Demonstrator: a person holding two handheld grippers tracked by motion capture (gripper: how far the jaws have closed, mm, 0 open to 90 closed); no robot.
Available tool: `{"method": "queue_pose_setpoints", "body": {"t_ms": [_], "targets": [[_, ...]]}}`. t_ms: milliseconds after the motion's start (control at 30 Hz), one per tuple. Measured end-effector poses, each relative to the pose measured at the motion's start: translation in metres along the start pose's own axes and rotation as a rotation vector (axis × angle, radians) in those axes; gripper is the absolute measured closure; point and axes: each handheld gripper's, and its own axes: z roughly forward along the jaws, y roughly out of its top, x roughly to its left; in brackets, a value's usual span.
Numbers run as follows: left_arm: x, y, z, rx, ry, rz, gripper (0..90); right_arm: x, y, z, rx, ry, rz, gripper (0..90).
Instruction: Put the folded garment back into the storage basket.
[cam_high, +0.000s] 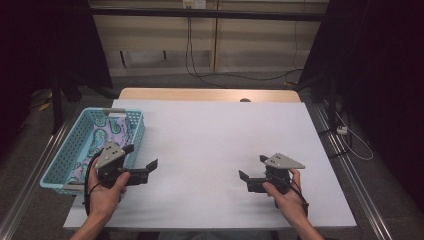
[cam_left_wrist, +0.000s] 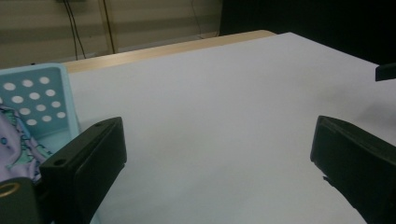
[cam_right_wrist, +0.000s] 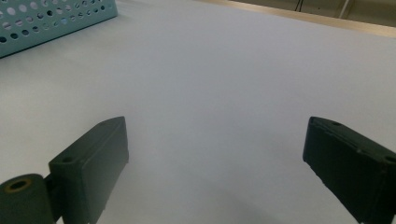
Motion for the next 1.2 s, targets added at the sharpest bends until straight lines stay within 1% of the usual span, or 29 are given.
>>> {"method": "queue_pose_setpoints", "body": {"t_ms": [33, 67, 100, 133, 167, 200, 233, 300, 400, 467, 500, 567, 600, 700, 733, 800, 833, 867, 900, 933, 1000, 1067, 1133, 1200], "targets": [[-0.003, 0.000, 0.001, 0.002, 0.005, 0.010, 3.6, -0.001, -0.001, -0.002, -0.001, -0.004, 0.004, 6.3], [-0.006, -0.001, 0.003, 0.008, 0.000, 0.019, 3.6, -0.003, -0.002, -0.005, -0.002, -0.006, 0.008, 6.3], [-0.008, 0.000, 0.005, 0.010, -0.015, 0.019, 3.6, -0.004, -0.003, -0.007, -0.002, -0.011, 0.013, 6.3], [-0.012, -0.001, 0.007, 0.007, -0.017, 0.023, 3.6, -0.005, -0.005, -0.010, -0.004, -0.015, 0.012, 6.3], [-0.015, -0.001, 0.008, 0.001, -0.010, 0.035, 3.6, -0.006, -0.006, -0.012, -0.004, -0.019, 0.015, 6.3], [-0.019, -0.001, 0.011, 0.006, -0.019, 0.043, 3.6, -0.008, -0.007, -0.015, -0.007, -0.025, 0.019, 6.3], [-0.021, -0.001, 0.013, 0.017, -0.034, 0.045, 3.6, -0.009, -0.008, -0.017, -0.007, -0.031, 0.022, 6.3], [-0.025, -0.003, 0.018, 0.017, -0.048, 0.024, 3.6, -0.011, -0.012, -0.022, -0.007, -0.044, 0.026, 6.2], [-0.031, -0.007, 0.022, 0.024, -0.053, 0.024, 3.7, -0.014, -0.017, -0.027, -0.002, -0.056, 0.033, 6.2], [-0.031, -0.009, 0.022, 0.030, -0.056, 0.026, 3.6, -0.016, -0.018, -0.031, -0.006, -0.066, 0.040, 6.1], [-0.033, -0.013, 0.023, 0.027, -0.072, 0.022, 3.6, -0.017, -0.019, -0.034, -0.010, -0.068, 0.046, 6.1], [-0.034, -0.016, 0.023, 0.026, -0.066, 0.018, 3.6, -0.020, -0.022, -0.038, -0.015, -0.078, 0.057, 6.0], [-0.035, -0.017, 0.023, 0.027, -0.074, 0.020, 3.6, -0.020, -0.023, -0.039, -0.014, -0.079, 0.058, 5.9], [-0.038, -0.021, 0.025, 0.044, -0.080, 0.029, 3.6, -0.023, -0.028, -0.044, -0.004, -0.078, 0.074, 5.5], [-0.039, -0.022, 0.026, 0.044, -0.085, 0.026, 3.6, -0.024, -0.029, -0.046, -0.002, -0.076, 0.084, 5.5], [-0.041, -0.022, 0.027, 0.054, -0.096, 0.035, 3.6, -0.026, -0.029, -0.050, -0.014, -0.087, 0.095, 5.6], [-0.042, -0.023, 0.027, 0.053, -0.098, 0.045, 3.6, -0.025, -0.029, -0.053, -0.028, -0.096, 0.097, 5.5], [-0.043, -0.024, 0.027, 0.051, -0.102, 0.045, 3.6, -0.025, -0.031, -0.056, -0.032, -0.097, 0.103, 5.3], [-0.043, -0.024, 0.027, 0.055, -0.100, 0.042, 3.6, -0.025, -0.032, -0.058, -0.022, -0.099, 0.106, 5.1], [-0.044, -0.024, 0.027, 0.061, -0.098, 0.042, 3.6, -0.025, -0.032, -0.058, -0.018, -0.102, 0.103, 5.1], [-0.044, -0.025, 0.027, 0.068, -0.094, 0.045, 3.6, -0.025, -0.031, -0.058, -0.032, -0.108, 0.101, 5.3], [-0.042, -0.025, 0.026, 0.068, -0.100, 0.045, 3.6, -0.024, -0.029, -0.057, -0.036, -0.112, 0.092, 5.3], [-0.041, -0.025, 0.026, 0.062, -0.088, 0.037, 3.6, -0.024, -0.030, -0.055, -0.024, -0.106, 0.087, 5.3], [-0.040, -0.025, 0.026, 0.067, -0.084, 0.036, 3.6, -0.024, -0.029, -0.054, -0.030, -0.104, 0.085, 5.3]]}}
